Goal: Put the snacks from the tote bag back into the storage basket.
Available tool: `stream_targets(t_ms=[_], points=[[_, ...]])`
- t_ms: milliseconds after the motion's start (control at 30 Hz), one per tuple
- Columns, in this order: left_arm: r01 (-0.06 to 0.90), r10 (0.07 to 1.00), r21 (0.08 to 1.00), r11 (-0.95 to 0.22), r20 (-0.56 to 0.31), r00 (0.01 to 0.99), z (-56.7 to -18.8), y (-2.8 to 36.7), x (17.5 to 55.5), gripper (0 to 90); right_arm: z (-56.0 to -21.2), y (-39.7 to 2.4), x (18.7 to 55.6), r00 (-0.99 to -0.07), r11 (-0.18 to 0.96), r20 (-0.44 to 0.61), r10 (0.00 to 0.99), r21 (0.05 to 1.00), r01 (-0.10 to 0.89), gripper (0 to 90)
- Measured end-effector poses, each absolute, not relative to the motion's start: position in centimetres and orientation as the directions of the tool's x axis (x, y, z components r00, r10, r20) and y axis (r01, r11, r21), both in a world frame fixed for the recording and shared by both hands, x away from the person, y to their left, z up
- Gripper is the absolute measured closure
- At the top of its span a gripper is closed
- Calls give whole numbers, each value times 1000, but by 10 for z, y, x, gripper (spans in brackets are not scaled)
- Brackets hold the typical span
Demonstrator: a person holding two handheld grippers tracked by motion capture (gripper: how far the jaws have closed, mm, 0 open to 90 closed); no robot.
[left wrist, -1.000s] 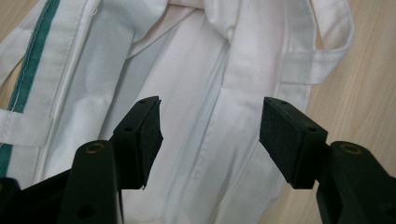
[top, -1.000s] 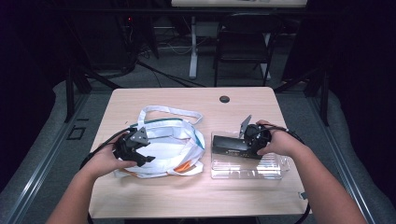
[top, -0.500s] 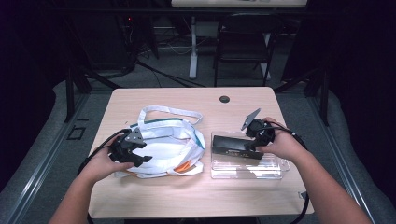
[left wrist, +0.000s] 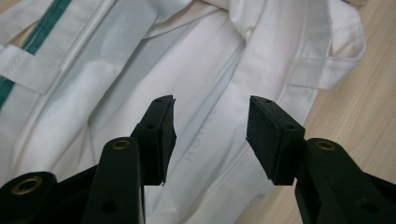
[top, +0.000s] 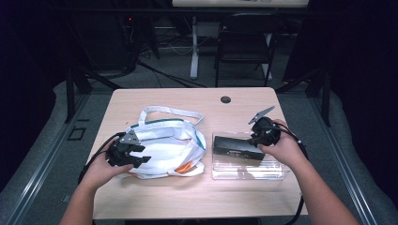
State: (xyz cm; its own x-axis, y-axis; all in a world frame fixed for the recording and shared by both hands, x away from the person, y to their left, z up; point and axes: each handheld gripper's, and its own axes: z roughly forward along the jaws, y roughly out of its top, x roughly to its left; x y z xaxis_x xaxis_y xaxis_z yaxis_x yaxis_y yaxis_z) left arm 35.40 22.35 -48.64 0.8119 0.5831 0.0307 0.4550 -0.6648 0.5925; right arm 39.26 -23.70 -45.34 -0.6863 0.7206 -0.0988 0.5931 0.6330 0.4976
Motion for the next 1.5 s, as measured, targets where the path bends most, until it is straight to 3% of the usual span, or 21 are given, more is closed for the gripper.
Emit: stream_targets(t_ms=[233, 467, 633, 733, 1033, 1500], points=[[499, 625, 611, -615, -9, 781, -492, 233, 352, 516, -449, -242, 385, -637, 572, -88, 766, 545, 613, 758], [519, 649, 617, -592, -17, 760, -492, 238, 348, 516, -451, -251, 374, -593, 458, 13, 805, 622, 635, 779], [520, 656, 624, -584, -15, 755, -488, 239, 346, 516, -456, -256, 364, -560, 411, 27, 828, 650, 639, 780], [521, 661, 629, -577, -15, 751, -487, 240, 343, 513, -458, -259, 361, -549, 437, -21, 836, 631, 641, 778], [505, 662, 647, -571, -1, 750, -485, 238, 337, 496, -476, -280, 353, -488, 400, -13, 872, 594, 698, 705], [509, 662, 630, -587, 13, 749, -492, 237, 334, 493, -501, -282, 361, -485, 436, -40, 874, 507, 744, 611]])
